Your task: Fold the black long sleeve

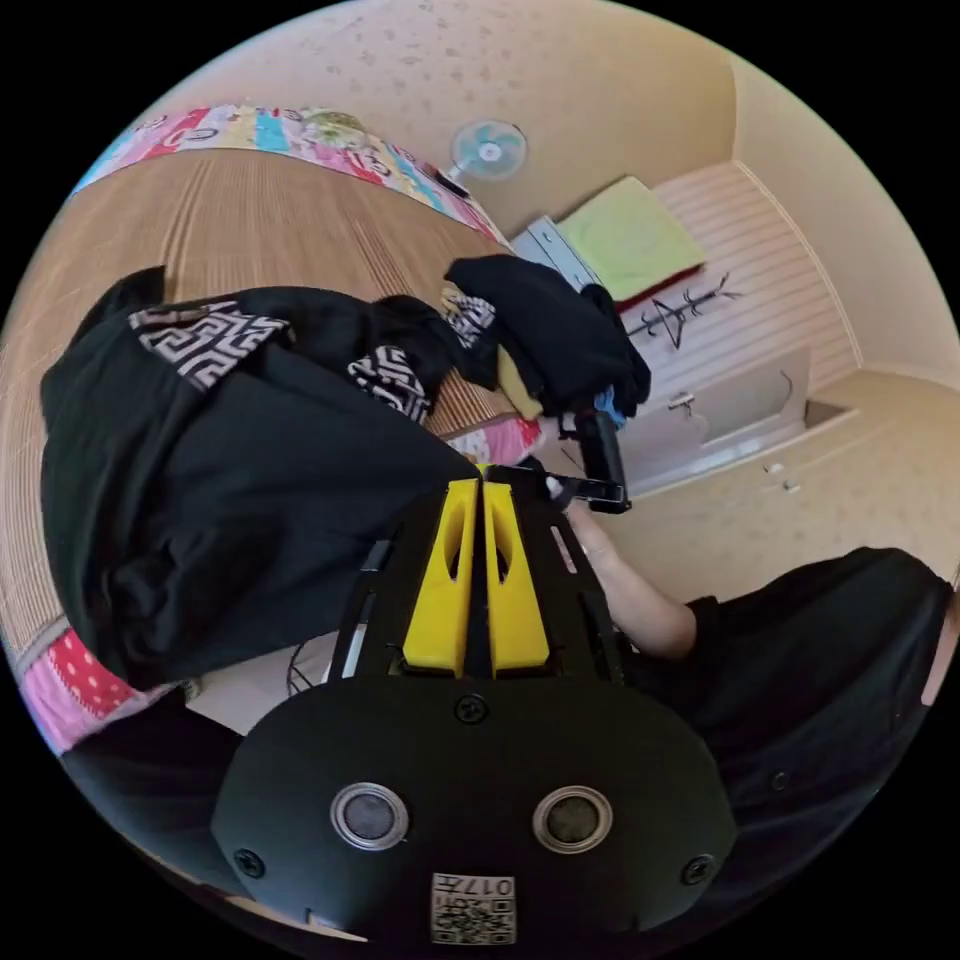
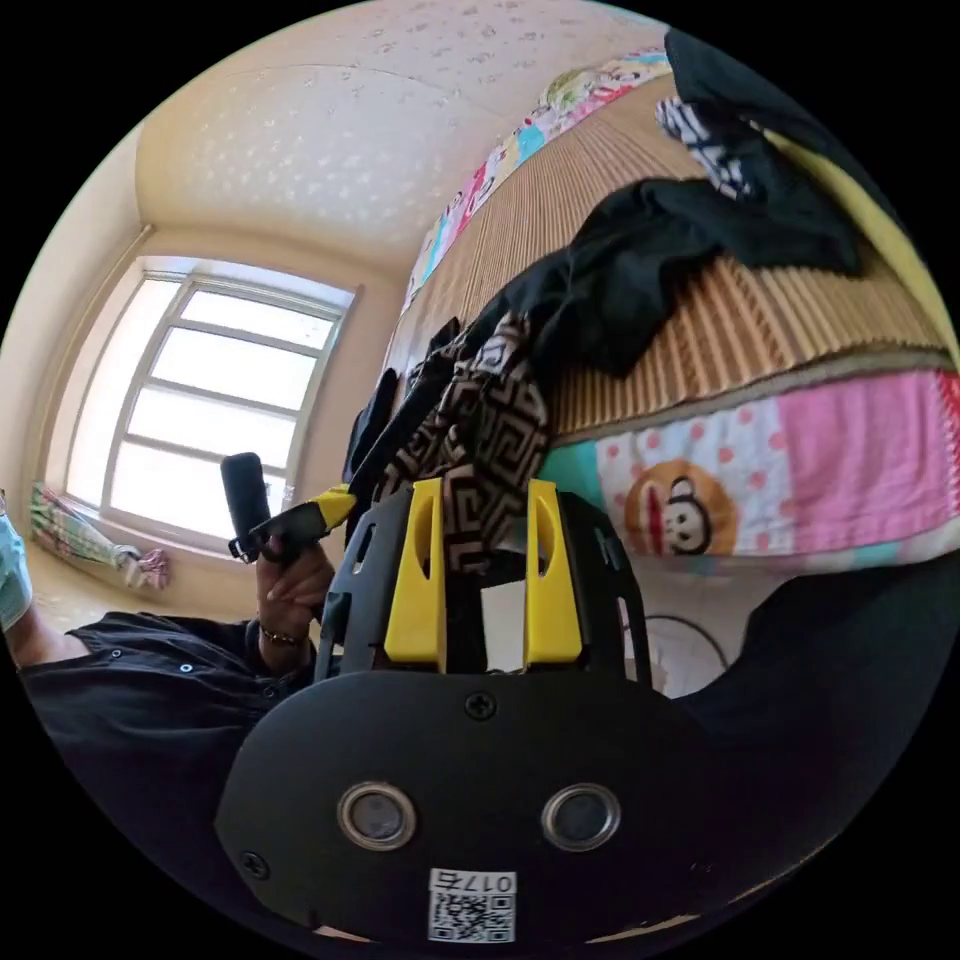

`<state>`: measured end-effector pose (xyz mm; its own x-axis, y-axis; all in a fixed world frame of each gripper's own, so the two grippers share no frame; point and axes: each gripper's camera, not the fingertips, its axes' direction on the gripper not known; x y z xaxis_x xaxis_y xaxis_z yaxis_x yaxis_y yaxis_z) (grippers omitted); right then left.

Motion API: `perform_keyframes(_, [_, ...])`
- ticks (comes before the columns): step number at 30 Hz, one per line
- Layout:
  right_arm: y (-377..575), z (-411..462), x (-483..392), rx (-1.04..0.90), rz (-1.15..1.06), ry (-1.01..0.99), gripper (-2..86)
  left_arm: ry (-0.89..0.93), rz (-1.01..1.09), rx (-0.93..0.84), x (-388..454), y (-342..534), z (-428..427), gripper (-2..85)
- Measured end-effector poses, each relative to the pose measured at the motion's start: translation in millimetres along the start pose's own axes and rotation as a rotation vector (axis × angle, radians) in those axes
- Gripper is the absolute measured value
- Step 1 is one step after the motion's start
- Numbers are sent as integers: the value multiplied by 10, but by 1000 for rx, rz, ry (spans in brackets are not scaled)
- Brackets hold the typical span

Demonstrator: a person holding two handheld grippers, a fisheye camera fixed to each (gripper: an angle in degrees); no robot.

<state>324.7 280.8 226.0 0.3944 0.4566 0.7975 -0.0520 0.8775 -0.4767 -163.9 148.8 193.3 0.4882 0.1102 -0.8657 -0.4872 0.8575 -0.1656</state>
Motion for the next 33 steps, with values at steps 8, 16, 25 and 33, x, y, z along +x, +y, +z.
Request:
perform_keyframes(8, [250,-314,-78,103,44,290,39,-55,168,-194,261,-196,234,-3])
perform_keyframes(16, [722,-811,-878,408,-19,866,30,-525,382,-390,500,-1166,450,62])
perform_keyframes(25, [808,-778,-976,334,-54,913,30,-402,63,-266,246,-948,1082,87])
perform_keyframes(33, [524,-891,-1706,569,-214,762,28,-288,-31,169,523,-930,-24,-4])
